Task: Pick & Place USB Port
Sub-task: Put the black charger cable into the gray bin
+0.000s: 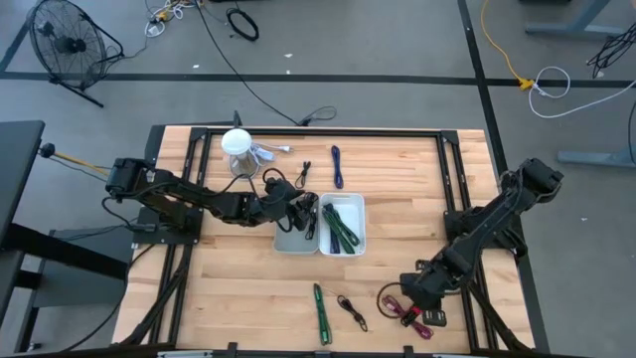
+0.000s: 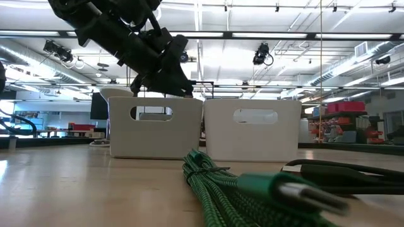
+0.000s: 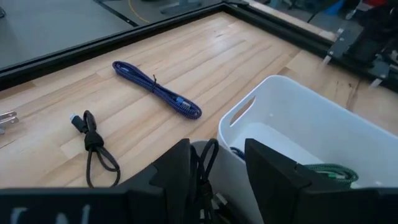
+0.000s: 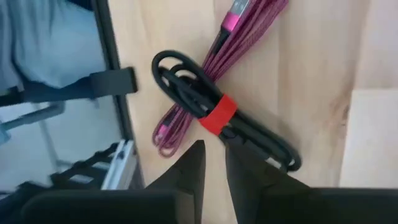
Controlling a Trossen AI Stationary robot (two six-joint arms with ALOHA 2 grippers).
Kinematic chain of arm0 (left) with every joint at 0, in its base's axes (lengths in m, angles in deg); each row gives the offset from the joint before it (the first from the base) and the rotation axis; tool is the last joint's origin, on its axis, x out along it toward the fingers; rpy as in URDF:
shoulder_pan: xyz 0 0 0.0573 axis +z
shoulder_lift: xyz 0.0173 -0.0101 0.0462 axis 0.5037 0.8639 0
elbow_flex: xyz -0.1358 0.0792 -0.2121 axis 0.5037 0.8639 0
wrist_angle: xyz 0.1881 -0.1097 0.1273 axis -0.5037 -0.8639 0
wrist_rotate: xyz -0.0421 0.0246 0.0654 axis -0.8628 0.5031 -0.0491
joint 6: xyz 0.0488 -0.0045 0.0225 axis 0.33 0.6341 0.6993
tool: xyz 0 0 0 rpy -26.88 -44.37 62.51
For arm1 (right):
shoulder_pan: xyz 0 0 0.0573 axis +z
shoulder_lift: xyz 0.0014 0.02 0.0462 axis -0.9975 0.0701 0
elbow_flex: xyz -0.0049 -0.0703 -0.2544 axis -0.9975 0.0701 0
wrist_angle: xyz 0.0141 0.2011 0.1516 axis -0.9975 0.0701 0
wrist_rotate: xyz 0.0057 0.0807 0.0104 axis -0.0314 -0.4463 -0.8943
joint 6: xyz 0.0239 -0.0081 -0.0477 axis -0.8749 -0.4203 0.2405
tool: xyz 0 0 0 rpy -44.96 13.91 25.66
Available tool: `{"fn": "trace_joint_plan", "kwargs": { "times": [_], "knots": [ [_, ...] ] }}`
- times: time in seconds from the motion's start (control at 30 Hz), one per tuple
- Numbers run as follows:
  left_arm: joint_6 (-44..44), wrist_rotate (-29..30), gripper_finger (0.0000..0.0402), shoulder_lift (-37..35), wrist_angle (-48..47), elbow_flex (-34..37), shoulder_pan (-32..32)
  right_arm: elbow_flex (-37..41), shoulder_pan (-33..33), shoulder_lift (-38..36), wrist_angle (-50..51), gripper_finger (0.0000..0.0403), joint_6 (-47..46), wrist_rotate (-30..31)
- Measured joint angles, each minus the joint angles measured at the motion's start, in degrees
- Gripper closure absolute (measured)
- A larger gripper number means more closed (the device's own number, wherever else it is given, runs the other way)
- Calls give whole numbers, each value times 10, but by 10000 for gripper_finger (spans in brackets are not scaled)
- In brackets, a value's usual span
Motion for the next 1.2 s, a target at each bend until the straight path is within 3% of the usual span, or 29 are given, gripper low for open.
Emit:
{"fn": "trace_joint_plan", "kwargs": {
  "times": [0.3,0.57,0.87,1.2],
  "knots": [
    [-1,0,243,0,3,0,0,0,57,0,-8,341,-12,103],
    [-3,0,243,0,4,0,0,0,90,1,-48,264,0,169],
    [-4,-5,244,0,15,0,0,0,108,57,-88,178,14,173],
    [-4,-11,244,0,20,0,0,0,108,110,-94,163,41,179]
  ]
}}
